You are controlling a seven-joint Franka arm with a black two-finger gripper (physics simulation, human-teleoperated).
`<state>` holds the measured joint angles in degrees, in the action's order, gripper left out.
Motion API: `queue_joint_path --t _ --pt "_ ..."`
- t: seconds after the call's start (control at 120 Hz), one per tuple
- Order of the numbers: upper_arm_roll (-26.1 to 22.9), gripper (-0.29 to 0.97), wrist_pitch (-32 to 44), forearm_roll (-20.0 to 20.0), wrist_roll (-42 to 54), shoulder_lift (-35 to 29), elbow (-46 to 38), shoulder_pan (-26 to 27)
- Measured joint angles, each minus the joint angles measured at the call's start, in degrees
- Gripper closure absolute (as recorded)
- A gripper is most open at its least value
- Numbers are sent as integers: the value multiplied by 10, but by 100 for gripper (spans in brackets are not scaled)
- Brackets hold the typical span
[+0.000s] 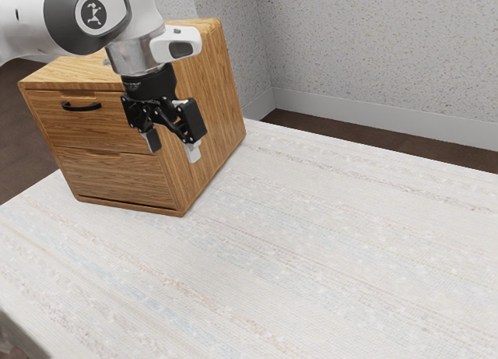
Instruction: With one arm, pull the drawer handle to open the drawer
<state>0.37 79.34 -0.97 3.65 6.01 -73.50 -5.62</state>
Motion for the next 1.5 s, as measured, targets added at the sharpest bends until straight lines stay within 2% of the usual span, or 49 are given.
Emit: queue_joint_path --t 0.842,0.942,1.033,1.2,1.433,1.5 --pt "0 0 -1 1 6 -1 2 0" --pt "2 0 -17 -4 5 -82 47 5" --pt "33 0 -55 10 5 -148 65 12" --pt "100 0 -112 68 18 -172 65 1" --pt "344 0 -165 81 124 -157 45 -1" --pt "384 0 -153 79 145 -153 36 -4"
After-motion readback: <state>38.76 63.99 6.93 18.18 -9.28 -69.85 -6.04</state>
